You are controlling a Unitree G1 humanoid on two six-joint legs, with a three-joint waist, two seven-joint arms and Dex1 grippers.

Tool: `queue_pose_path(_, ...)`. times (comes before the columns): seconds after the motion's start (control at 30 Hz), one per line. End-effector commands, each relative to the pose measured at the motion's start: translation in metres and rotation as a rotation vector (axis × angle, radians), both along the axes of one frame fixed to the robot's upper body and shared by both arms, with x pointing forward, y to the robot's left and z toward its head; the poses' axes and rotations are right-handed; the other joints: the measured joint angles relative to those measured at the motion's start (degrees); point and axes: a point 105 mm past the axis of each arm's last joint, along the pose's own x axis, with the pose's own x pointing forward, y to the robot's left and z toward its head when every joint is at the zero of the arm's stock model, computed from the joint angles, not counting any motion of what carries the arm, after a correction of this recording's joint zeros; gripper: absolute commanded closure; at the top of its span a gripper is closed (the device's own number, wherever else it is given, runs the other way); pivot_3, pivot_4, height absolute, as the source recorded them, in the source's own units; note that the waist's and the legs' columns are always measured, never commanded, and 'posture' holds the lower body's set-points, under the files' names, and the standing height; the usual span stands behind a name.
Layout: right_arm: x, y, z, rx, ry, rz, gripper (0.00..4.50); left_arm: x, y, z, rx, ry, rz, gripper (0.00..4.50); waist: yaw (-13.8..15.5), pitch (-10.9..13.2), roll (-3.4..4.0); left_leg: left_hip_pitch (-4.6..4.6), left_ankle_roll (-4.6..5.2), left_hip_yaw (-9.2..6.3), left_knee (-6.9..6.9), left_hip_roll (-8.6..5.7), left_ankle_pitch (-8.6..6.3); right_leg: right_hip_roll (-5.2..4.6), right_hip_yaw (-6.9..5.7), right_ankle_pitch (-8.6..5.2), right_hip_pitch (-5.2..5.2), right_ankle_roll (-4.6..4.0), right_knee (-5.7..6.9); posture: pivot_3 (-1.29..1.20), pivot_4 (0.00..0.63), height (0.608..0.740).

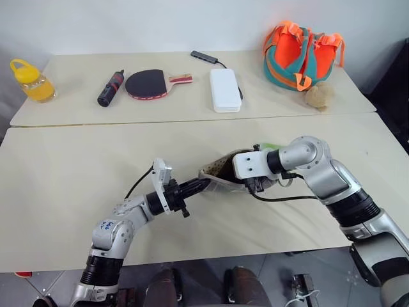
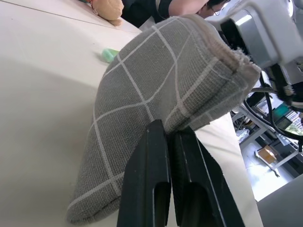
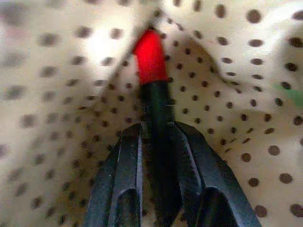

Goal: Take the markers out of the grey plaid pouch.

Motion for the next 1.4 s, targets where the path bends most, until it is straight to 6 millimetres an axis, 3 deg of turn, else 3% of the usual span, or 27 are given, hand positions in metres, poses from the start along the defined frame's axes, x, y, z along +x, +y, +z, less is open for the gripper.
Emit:
queue_pose_path(0.03,0.001,0.003,0.008,0.015,-0.021,0.006,3.49,0.0,0.003,-0.002,0.009,0.0,0.011,4.5,-0.02,0.0,0.0,0.0,0.0,-0.01,0.0,0.0,0.0,0.0,0.0,0.0,0.0,0.0,0.0,0.0,0.15,0.74)
queue_pose_path(0.43,0.012,0.0,-0.004,-0.012,-0.017,-0.042,3.49,-0.002,-0.001,-0.001,0.007,0.002,-0.002,4.5,-0.33,0.0,0.0,0.05,0.0,-0.03,0.03,0.0,0.0,0.0,-0.02,0.0,0.08,0.0,0.0,0.0,0.15,0.74)
queue_pose_path(0.53,0.011,-0.001,-0.005,-0.011,0.011,-0.053,2.92,-0.002,0.0,-0.001,0.003,0.004,-0.001,4.5,-0.39,0.0,0.0,0.12,0.0,-0.06,0.03,0.0,0.0,0.0,-0.04,0.0,0.17,0.0,-0.01,0.0,0.15,0.74)
queue_pose_path(0.63,0.011,0.0,-0.005,-0.018,-0.005,-0.041,1.98,-0.003,0.0,-0.001,0.002,0.006,-0.002,4.5,-0.46,0.0,0.0,0.11,0.0,-0.06,0.0,0.0,0.0,-0.01,-0.05,0.0,0.17,0.0,-0.02,0.0,0.15,0.74)
queue_pose_path(0.73,0.007,0.002,-0.009,-0.026,0.012,-0.024,1.98,-0.003,-0.001,-0.002,0.0,0.006,-0.001,4.5,-0.55,0.0,0.0,0.11,0.0,-0.07,-0.01,-0.01,0.0,-0.01,-0.06,0.0,0.17,0.0,-0.03,0.0,0.15,0.74)
queue_pose_path(0.83,0.005,0.001,-0.011,-0.026,0.037,-0.023,2.63,-0.003,-0.001,-0.001,-0.001,0.005,-0.001,4.5,-0.62,0.0,0.0,0.11,0.0,-0.08,-0.01,-0.01,0.0,-0.01,-0.08,0.0,0.18,0.0,-0.04,0.0,0.15,0.74)
queue_pose_path(0.97,0.004,-0.002,-0.013,-0.043,0.06,-0.03,3.96,-0.002,-0.001,0.0,0.002,0.0,-0.001,4.5,-0.73,0.0,0.0,0.11,0.0,-0.09,-0.01,-0.01,0.0,-0.01,-0.09,0.0,0.19,0.0,-0.04,0.0,0.15,0.74)
queue_pose_path(1.17,0.003,-0.008,-0.01,-0.035,0.051,-0.042,3.99,-0.002,0.0,0.0,0.018,-0.015,0.001,4.5,-0.7,0.0,0.0,0.11,0.0,-0.12,-0.02,-0.01,0.0,-0.02,-0.12,0.0,0.22,0.0,-0.09,0.0,0.15,0.74)
queue_pose_path(1.4,-0.003,-0.018,0.042,0.177,0.027,-0.052,3.99,0.008,0.018,0.016,0.073,-0.122,0.07,4.5,-0.61,0.0,0.0,0.09,0.0,-0.17,-0.04,-0.02,0.0,-0.03,-0.15,0.0,0.24,0.0,-0.15,0.0,0.15,0.74)
